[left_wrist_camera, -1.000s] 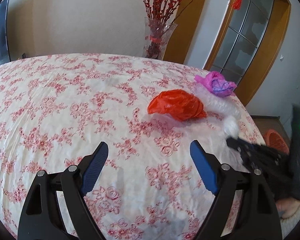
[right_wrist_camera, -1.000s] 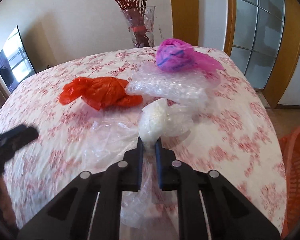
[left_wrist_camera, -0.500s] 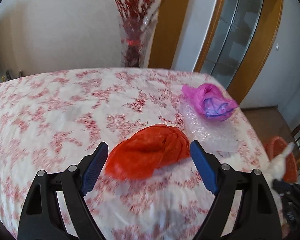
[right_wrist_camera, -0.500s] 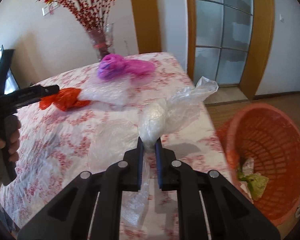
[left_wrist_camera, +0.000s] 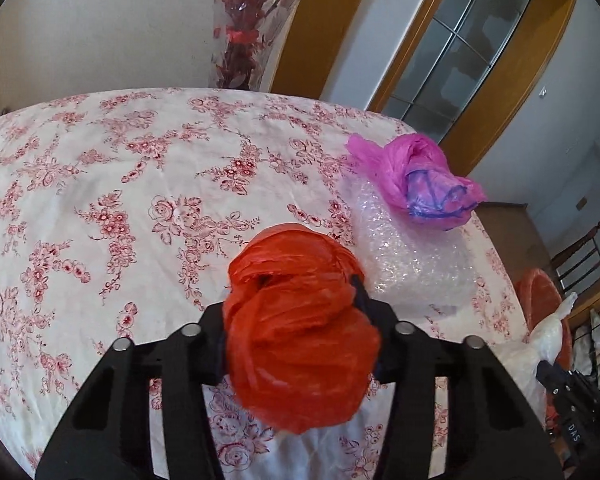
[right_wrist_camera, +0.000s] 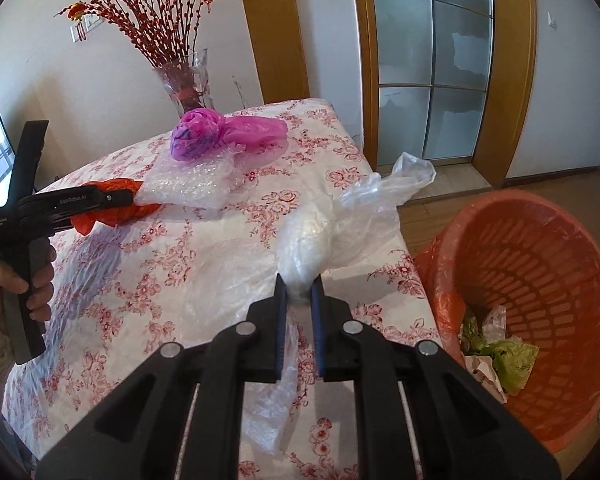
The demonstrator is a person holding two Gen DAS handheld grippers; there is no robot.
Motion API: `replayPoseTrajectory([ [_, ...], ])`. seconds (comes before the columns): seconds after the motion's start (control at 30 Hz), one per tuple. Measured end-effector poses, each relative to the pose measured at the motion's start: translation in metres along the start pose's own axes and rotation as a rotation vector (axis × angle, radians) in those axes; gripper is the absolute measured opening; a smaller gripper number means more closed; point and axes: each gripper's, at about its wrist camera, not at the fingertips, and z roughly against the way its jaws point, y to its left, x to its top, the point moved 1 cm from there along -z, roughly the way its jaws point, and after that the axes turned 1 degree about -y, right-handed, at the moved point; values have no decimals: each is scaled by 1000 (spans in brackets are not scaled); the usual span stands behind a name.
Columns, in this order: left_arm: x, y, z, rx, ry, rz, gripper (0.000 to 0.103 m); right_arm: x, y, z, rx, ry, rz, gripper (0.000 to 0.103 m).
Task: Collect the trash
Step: 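Carry the red bag and clear bag over the orange wastebasket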
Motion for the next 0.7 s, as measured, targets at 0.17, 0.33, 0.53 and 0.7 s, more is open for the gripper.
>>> replayPoseTrajectory([
  [0.17, -3, 5, 16, 26, -28, 13, 47, 2, 1, 10, -2, -18, 2, 13],
  [0.33, -6, 4, 44, 46, -61, 9, 46, 4, 0, 26, -9, -43, -7, 13],
  [0.53, -11, -25, 77, 65, -104, -69, 46, 5, -10, 49, -31, -79, -26, 13],
  [0.7, -17, -61, 95, 35, -131, -130, 46, 5, -27, 71, -60, -113, -51, 13],
])
